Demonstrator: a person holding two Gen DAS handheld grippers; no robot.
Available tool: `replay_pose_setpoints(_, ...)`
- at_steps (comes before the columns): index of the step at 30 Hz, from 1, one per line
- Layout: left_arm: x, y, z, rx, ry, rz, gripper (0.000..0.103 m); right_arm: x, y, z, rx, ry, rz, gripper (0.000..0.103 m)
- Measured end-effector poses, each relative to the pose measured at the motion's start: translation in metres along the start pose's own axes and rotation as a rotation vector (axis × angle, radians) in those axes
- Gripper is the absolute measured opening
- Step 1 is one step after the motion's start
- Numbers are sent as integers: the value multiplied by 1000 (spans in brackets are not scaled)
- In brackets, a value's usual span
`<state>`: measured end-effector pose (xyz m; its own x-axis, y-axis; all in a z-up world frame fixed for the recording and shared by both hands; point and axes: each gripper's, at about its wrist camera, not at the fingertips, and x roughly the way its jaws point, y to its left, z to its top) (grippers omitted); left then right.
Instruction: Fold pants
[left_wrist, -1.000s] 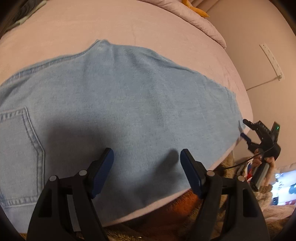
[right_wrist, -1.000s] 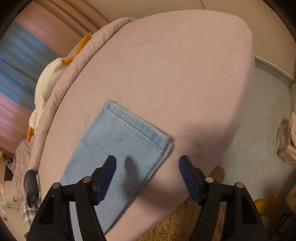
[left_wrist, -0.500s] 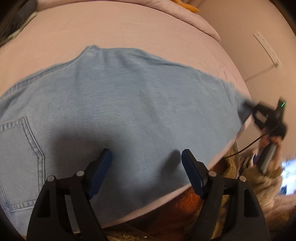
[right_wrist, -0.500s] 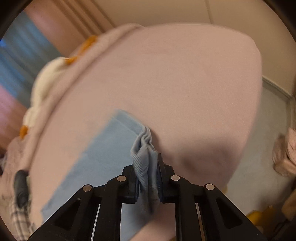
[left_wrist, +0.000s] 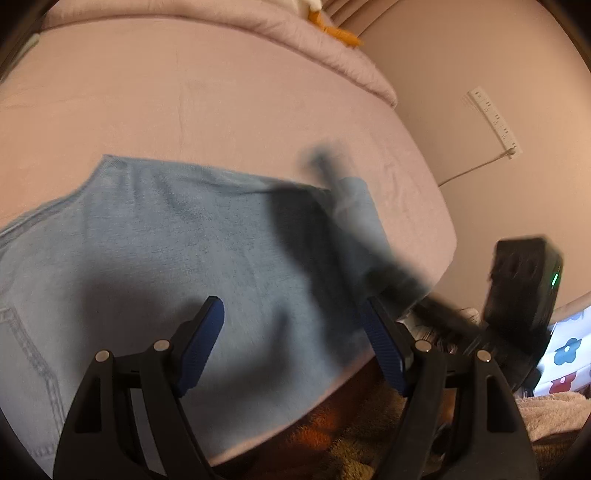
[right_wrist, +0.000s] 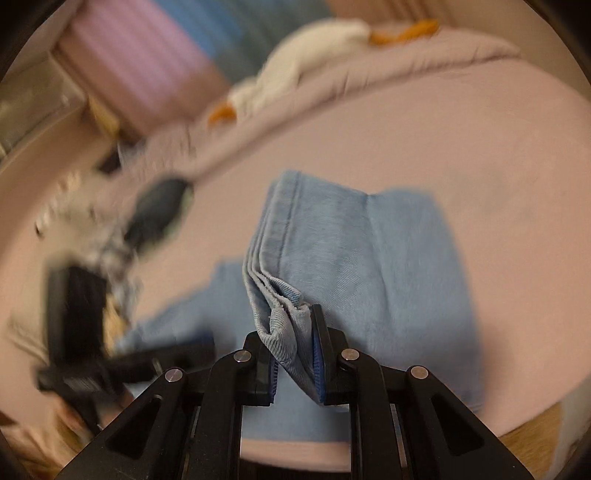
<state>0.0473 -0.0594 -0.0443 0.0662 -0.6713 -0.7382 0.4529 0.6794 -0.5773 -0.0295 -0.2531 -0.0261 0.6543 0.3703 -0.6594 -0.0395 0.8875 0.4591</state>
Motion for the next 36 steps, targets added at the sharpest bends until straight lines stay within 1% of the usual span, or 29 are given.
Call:
replay_pose_setpoints(1, 9, 1, 3, -10, 29, 29, 76, 14, 1, -5, 1, 41, -3, 17)
replay_pose_setpoints(3, 19, 1, 7, -4, 46, 50, 73, 41, -1, -18, -4, 129, -15, 17)
replay_pose_setpoints(4, 23, 1, 9, 4, 51, 46, 73, 48, -2, -20, -9, 134, -27, 17)
replay_pose_setpoints(5, 28, 1, 13, 9, 59, 38, 72, 48, 0, -22, -25, 119, -33, 17)
replay_pose_setpoints(7, 37, 0, 21, 6, 70, 45, 70, 43, 1, -20, -43, 115, -41, 17)
replay_pose_setpoints(9, 43, -1, 28, 7, 78, 41, 61, 37, 0, -18, -40, 108, -24, 17)
replay_pose_setpoints(10, 48, -2, 32, 3, 91, 23, 59, 35, -1, -17, -43, 103, -12, 17)
replay_pose_setpoints(12, 53, -3, 37, -6, 112, -17, 42, 34, 0, -20, -44, 100, 20, 17)
replay_pose_setpoints(13, 57, -3, 39, -7, 124, -23, 38, 34, 0, -20, -44, 100, 31, 17)
replay_pose_setpoints(14, 54, 4, 40, 3, 127, 7, 21, 34, 1, -21, -48, 97, 26, 17)
replay_pose_setpoints(15, 53, 4, 40, 19, 119, 54, 5, 35, 4, -21, -55, 99, 10, 17)
replay_pose_setpoints(16, 53, 1, 41, 29, 110, 78, 7, 35, 6, -21, -60, 101, -1, 17)
replay_pose_setpoints(18, 40, -1, 38, 24, 72, 72, 6, 35, 13, -18, -73, 96, -3, 17)
replay_pose_setpoints(23, -1, -12, 29, 106, -40, 157, 7, 25, 34, -16, -129, 90, 43, 19)
replay_pose_setpoints(24, -6, -10, 28, 110, -50, 173, 7, 24, 38, -16, -135, 92, 52, 23)
replay_pose_setpoints(25, -10, -8, 27, 111, -58, 187, 7, 23, 41, -17, -139, 97, 54, 33)
replay_pose_setpoints(27, -11, -5, 27, 98, -63, 221, 7, 25, 47, -18, -153, 111, 43, 45)
replay_pose_setpoints(30, 0, 4, 30, 50, -41, 209, 7, 27, 52, -18, -169, 132, 19, 48)
replay_pose_setpoints(33, 3, 8, 25, 39, -30, 224, 8, 29, 55, -17, -190, 136, -32, 55)
replay_pose_setpoints(34, 1, 4, 25, 33, -30, 225, 8, 25, 53, -21, -184, 140, -32, 56)
replay_pose_setpoints(36, -7, 3, 22, 33, -45, 217, 8, 17, 48, -23, -161, 143, 12, 58)
